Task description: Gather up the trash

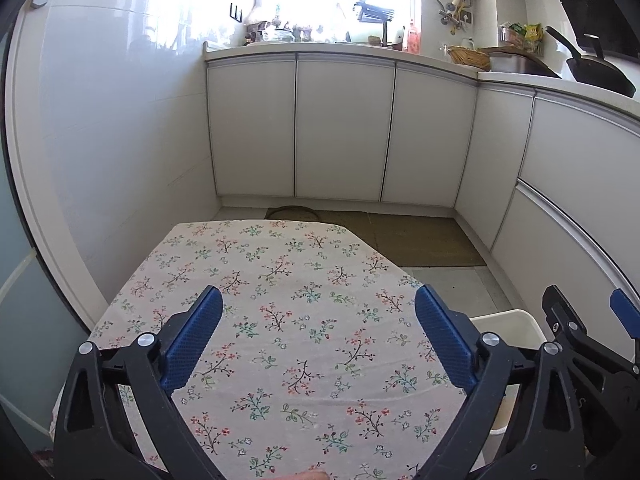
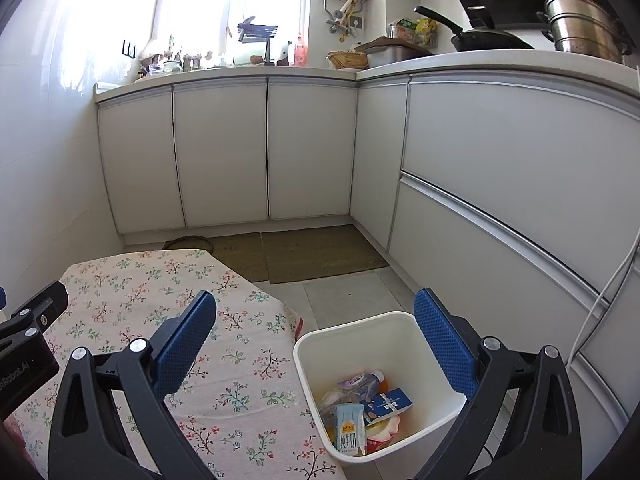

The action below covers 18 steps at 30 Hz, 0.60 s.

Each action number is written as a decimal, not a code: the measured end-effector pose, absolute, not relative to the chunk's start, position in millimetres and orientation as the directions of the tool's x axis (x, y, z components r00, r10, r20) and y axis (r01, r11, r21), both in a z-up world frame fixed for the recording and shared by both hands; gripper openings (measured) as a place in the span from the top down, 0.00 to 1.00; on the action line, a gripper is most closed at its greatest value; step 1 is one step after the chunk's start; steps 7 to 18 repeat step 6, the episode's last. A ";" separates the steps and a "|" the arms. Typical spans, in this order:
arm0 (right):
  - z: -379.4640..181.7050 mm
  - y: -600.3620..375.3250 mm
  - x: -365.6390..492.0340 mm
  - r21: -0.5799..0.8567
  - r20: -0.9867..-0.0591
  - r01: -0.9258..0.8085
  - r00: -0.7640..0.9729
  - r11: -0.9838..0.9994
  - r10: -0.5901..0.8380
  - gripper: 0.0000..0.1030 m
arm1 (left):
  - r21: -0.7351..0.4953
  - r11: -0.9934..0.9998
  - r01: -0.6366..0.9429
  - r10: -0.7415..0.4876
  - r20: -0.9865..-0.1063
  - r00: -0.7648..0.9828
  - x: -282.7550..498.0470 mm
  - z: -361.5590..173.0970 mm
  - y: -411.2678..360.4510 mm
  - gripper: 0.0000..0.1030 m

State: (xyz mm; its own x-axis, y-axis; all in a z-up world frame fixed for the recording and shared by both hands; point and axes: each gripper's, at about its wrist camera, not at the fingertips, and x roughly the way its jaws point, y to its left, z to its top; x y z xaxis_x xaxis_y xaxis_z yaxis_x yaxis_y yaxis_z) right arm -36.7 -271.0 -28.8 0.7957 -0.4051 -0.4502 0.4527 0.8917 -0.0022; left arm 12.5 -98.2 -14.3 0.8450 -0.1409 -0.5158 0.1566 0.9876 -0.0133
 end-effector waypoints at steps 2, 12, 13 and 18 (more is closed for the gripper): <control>-28.2 -271.6 -36.5 -0.002 -0.447 0.454 0.796 0.891 -0.407 0.06 | -0.013 0.988 0.153 -0.137 -0.518 0.844 12.4 -14.2 -97.9 0.07; -28.1 -271.1 -37.0 -0.001 -0.443 0.455 0.798 0.891 -0.408 0.06 | -0.017 0.986 0.167 -0.150 -0.538 0.830 15.5 -15.9 -98.4 0.07; -28.1 -271.1 -37.0 -0.001 -0.443 0.455 0.798 0.891 -0.408 0.06 | -0.017 0.986 0.167 -0.150 -0.538 0.830 15.5 -15.9 -98.4 0.07; -28.1 -271.1 -37.0 -0.001 -0.443 0.455 0.798 0.891 -0.408 0.06 | -0.017 0.986 0.167 -0.150 -0.538 0.830 15.5 -15.9 -98.4 0.07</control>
